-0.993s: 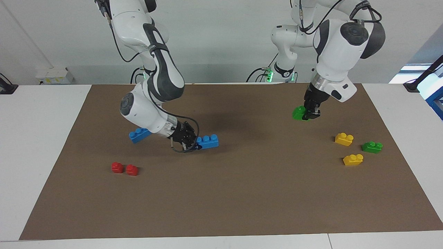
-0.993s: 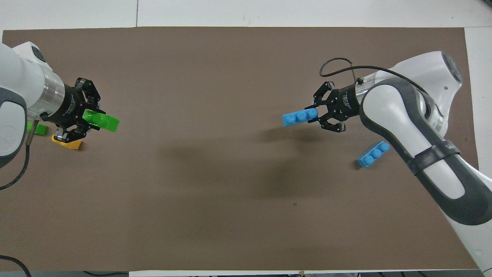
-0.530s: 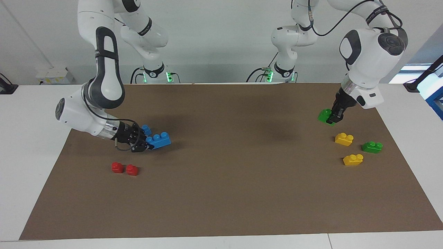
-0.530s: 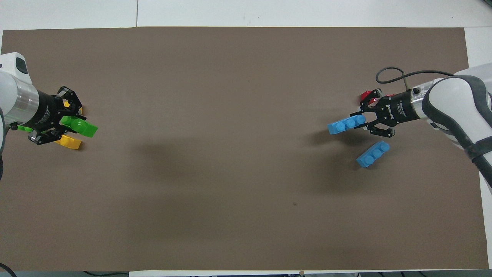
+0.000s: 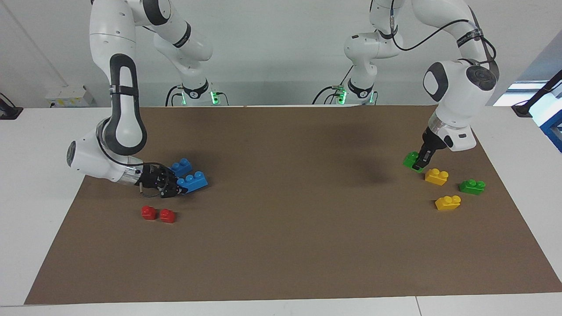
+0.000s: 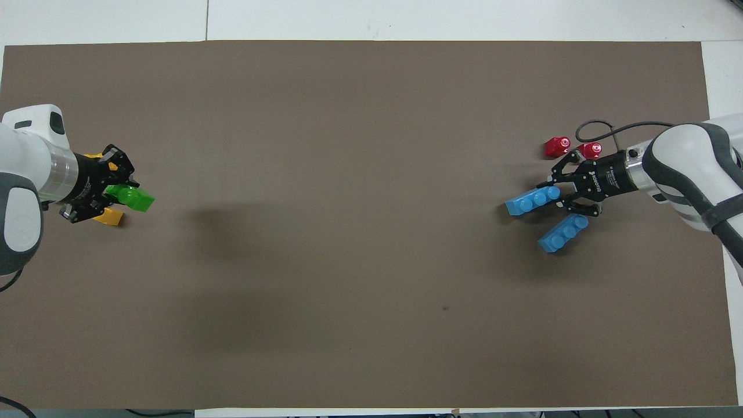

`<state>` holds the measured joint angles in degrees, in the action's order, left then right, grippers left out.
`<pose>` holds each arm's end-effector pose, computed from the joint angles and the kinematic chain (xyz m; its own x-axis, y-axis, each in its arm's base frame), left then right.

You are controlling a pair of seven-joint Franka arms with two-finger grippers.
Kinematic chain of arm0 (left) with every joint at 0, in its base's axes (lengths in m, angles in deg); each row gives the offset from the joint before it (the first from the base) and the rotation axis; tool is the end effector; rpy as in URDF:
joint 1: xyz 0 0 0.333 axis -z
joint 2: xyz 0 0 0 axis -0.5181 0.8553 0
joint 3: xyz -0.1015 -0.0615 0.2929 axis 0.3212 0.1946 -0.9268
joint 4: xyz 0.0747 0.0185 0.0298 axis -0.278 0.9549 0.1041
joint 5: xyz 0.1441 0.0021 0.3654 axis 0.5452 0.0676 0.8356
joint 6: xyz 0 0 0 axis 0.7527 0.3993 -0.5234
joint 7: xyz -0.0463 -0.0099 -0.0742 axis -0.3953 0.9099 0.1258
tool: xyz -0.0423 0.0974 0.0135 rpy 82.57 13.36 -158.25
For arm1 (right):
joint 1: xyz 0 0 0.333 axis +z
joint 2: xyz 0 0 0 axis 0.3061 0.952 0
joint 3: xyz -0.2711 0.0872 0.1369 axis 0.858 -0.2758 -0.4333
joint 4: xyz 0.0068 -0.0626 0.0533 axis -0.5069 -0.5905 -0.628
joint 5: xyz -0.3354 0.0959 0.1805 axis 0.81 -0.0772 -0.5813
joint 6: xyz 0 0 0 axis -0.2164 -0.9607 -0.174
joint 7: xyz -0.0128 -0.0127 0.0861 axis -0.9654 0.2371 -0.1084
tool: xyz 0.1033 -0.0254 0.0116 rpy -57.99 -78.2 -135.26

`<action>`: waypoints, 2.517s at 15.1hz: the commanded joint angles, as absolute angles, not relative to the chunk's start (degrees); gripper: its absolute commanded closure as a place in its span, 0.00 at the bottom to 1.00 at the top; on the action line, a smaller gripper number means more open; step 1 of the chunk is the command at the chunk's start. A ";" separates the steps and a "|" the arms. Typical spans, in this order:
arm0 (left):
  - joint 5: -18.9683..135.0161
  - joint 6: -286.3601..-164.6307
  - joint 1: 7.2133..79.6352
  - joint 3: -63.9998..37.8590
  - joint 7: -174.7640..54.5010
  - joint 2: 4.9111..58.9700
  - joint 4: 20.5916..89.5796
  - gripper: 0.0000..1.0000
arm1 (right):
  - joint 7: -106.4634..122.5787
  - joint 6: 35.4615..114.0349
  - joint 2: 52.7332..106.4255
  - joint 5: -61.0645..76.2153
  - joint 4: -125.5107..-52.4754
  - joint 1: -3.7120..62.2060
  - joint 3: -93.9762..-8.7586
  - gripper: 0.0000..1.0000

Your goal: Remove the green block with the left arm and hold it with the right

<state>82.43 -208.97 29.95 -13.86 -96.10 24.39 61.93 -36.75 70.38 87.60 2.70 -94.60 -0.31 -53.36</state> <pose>0.5665 -0.0102 0.4339 0.6307 0.7756 0.0257 0.7738 -0.6310 0.0552 0.5939 -0.0597 0.2767 0.3726 -0.7034 -0.6053 -0.9211 -0.3599 -0.1488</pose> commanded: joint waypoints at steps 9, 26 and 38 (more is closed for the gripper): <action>87.99 -218.86 29.19 -13.55 -94.96 34.18 61.90 1.00 | -35.27 72.11 91.04 3.45 -92.56 -0.90 -54.01 0.66; 88.43 -223.34 28.83 -13.64 -103.66 39.19 59.53 1.00 | -41.41 68.43 85.87 3.54 -91.41 -0.90 -53.84 0.01; 90.89 -226.95 28.48 -13.64 -104.54 39.99 60.67 0.88 | -25.73 64.29 65.13 22.84 -90.01 4.80 -54.27 0.00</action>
<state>89.26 -225.44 29.14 -13.92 -103.23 39.53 60.63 -32.18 64.36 67.80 18.02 -88.99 2.69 -54.16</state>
